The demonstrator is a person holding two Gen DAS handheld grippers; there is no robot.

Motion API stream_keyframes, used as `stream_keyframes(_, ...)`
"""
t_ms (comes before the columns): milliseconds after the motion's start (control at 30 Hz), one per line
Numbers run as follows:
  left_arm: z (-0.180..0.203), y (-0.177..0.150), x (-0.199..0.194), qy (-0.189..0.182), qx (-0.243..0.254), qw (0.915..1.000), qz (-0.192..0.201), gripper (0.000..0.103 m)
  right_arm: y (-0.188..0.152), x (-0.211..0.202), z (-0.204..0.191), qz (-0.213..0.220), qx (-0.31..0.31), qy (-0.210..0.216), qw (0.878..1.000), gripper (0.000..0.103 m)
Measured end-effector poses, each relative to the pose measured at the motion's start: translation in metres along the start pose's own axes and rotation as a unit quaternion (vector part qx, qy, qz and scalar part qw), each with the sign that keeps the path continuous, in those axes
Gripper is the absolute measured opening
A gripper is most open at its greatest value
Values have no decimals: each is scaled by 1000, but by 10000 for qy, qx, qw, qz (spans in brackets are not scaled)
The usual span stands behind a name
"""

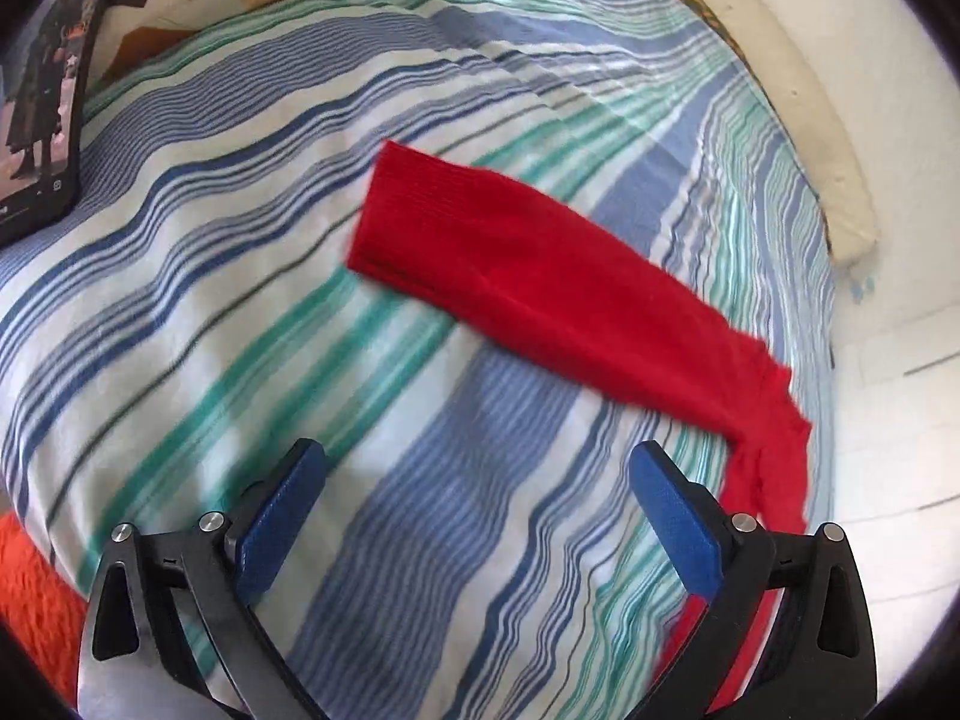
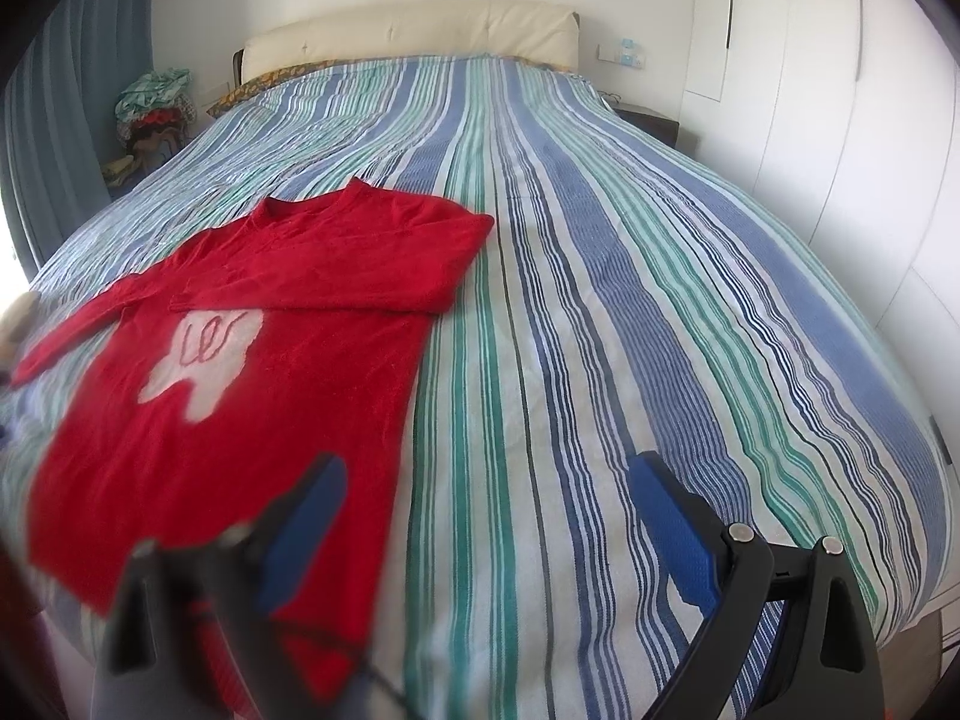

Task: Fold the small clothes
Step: 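Grasp the other side edge with the left tool, fold it inward, open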

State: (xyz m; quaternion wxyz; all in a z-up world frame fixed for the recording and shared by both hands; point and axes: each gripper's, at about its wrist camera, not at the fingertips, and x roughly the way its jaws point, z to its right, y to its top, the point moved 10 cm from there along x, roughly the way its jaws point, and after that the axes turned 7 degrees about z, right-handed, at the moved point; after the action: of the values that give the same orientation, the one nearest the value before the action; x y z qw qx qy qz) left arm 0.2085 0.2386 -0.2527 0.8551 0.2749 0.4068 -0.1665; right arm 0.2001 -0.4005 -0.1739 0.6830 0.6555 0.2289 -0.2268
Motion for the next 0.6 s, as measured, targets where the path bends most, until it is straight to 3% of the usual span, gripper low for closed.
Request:
stream_keyframes(100,-8,25,15,116,-190,9997,92,96,0,2,1,-20,52,20,10000,94)
stream_keyframes(167,-8,36,28,157,-328,9993,120,86,0,2,1,-25,65,8,10000,94)
stream_keyframes(267,-12,49,40,550,-378,9976,199,34,-1,2,2,-31,80,-13,10000,94)
stream_keyframes(300,-10,53,41,717,-343,9965,247,7,0,2,3,-31,88,-15,10000,94)
stream_keyframes(367,9,64,34,879,-240,9951,395,6,0,1,3,-22,111,-10,9999,94)
stream_keyframes(433,58,80,15,784,383,9938,686,6,0,1,3,-11,138,13,9999,94)
stream_keyframes(500,135,86,-5,503,1214,9870,930,6,0,2,2,-27,158,60,9999,94)
stream_keyframes(600,264,68,-32,-234,2282,9677,1047,6,0,6,0,-75,210,158,9996,94)
